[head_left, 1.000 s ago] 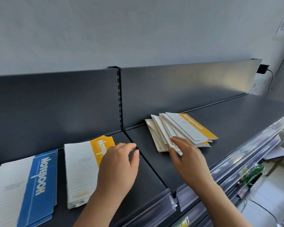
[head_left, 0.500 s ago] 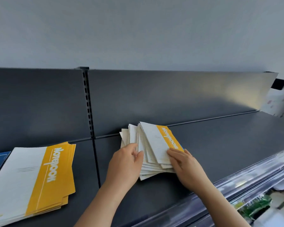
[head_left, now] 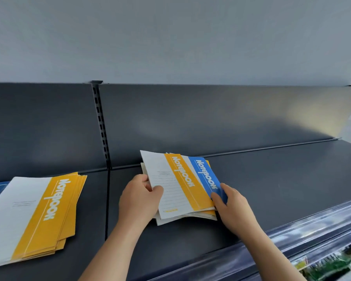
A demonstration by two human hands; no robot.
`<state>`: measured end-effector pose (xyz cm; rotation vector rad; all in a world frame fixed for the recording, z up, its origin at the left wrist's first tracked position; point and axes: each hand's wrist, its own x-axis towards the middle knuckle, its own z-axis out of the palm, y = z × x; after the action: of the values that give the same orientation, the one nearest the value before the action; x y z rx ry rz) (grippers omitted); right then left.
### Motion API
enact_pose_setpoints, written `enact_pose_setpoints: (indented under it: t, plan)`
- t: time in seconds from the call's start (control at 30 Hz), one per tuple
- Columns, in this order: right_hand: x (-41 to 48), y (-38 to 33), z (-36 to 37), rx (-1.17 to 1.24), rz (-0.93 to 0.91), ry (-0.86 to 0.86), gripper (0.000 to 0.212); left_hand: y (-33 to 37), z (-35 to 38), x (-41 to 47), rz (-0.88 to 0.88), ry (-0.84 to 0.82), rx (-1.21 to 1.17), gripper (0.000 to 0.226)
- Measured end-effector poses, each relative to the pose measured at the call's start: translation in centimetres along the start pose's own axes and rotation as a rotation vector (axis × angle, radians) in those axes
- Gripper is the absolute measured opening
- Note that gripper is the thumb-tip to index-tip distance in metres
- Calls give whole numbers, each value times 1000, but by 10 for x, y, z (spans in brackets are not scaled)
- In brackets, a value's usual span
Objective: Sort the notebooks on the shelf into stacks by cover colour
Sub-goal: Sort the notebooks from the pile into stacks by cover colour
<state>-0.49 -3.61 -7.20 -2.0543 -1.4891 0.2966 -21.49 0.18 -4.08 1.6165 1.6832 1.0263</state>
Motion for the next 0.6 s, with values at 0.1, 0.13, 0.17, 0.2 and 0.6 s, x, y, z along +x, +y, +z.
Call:
enact_pose_setpoints:
  t: [0.1,0.13,0.17,0.2,0.6]
  plan:
    - [-2,-3,-2,97,-2,41,42,1,0,-1,-29,31,-60,21]
    - [-4,-5,-3,125,-30,65,46,1,1,-1,-30,30,-55,22]
    - [-6,-9,-3,149,-67,74,44,1,1,-2,-31,28,-42,25]
    - [-9,-11,-2,170,-103,68,41,1,1,-3,-33,27,-28,28]
    - [-18,-31,1,104,-200,-54,30,-9,-5,-4,-59,65,-37,29]
